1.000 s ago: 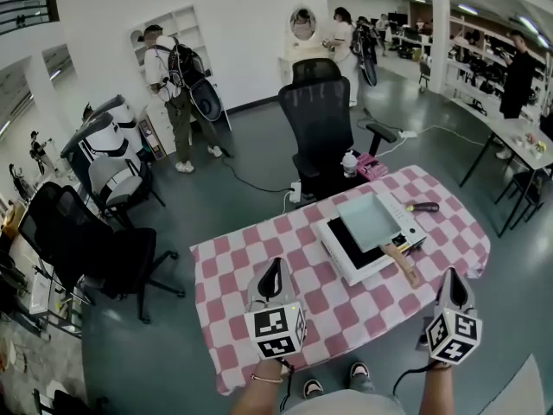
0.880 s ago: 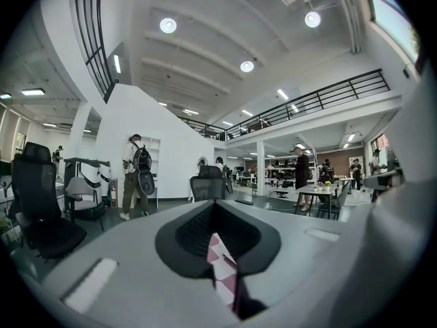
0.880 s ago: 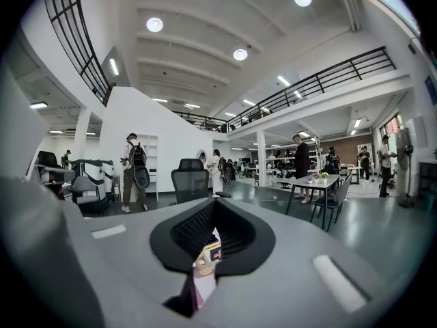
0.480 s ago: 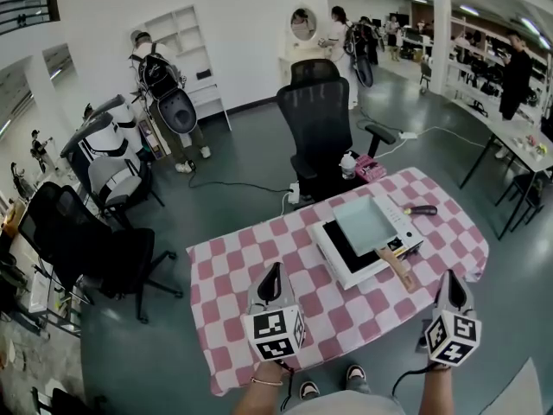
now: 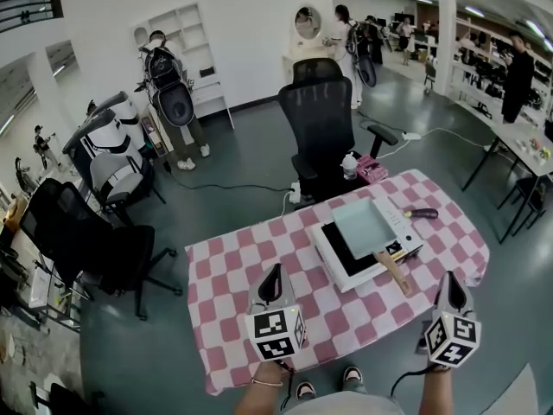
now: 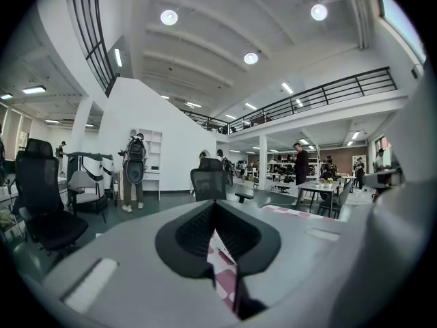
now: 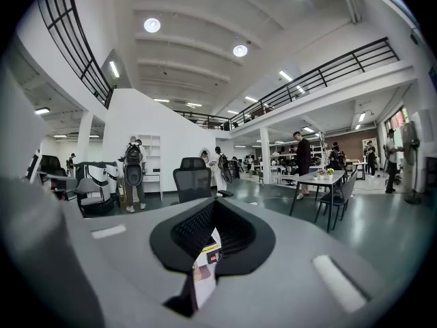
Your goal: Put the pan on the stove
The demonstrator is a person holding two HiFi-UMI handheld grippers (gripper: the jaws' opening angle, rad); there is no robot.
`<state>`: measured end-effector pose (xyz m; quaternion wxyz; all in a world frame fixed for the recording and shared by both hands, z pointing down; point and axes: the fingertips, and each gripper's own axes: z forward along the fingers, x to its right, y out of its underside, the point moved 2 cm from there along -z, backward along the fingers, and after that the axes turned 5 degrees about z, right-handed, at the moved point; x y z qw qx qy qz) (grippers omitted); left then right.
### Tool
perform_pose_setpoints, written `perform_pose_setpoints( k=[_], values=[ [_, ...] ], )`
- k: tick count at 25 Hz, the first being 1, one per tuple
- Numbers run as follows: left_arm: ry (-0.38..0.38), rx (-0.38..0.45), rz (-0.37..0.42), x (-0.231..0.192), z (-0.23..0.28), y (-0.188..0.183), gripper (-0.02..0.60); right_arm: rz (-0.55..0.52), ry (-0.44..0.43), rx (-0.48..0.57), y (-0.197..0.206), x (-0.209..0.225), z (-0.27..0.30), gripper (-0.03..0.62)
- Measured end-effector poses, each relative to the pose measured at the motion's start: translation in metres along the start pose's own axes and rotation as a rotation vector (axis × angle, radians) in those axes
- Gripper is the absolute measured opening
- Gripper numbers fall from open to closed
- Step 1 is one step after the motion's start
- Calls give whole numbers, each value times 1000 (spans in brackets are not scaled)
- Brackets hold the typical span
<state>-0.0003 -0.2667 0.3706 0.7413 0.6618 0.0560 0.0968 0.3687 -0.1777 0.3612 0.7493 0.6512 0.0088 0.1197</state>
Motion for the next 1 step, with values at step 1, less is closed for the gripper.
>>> perform_pose_setpoints(
  k=[1],
  values=[
    [-2,0,-1,1,1,0,-2,-1,0,-1,0,1,1,9]
  ],
)
